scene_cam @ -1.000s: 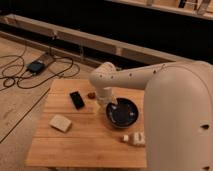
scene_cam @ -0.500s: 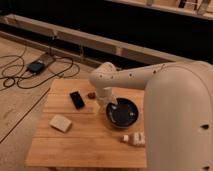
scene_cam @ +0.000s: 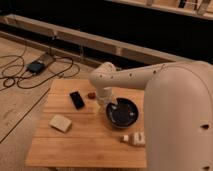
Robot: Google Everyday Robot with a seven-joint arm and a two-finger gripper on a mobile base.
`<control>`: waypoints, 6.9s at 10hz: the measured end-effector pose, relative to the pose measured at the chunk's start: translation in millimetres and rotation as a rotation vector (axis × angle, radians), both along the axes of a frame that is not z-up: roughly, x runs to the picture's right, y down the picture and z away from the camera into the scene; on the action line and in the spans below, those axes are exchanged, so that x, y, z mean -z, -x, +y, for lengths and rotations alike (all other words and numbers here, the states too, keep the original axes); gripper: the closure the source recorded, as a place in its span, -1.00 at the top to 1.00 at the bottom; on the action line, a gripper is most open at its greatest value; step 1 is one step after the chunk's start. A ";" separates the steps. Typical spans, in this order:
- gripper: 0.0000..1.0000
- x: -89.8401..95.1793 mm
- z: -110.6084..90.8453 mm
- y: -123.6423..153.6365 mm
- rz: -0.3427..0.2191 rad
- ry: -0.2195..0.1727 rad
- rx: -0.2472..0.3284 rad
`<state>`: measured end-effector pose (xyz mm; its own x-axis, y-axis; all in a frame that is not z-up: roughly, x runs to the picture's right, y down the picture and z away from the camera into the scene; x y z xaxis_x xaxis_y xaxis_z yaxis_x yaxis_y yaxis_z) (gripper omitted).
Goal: Place the white sponge in the ceramic cup
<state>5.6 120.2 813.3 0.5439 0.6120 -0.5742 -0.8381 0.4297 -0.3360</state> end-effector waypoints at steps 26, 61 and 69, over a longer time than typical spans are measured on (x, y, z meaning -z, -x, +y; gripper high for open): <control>0.60 1.5 71.1 273.2 -0.360 -0.007 0.405; -1.00 10.8 -121.3 200.1 -0.491 -0.272 0.130; -1.00 -40.1 -216.4 119.6 -0.537 -0.411 -0.112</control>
<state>-114.0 -96.3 853.4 0.6090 0.7917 0.0486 -0.6476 0.5316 -0.5460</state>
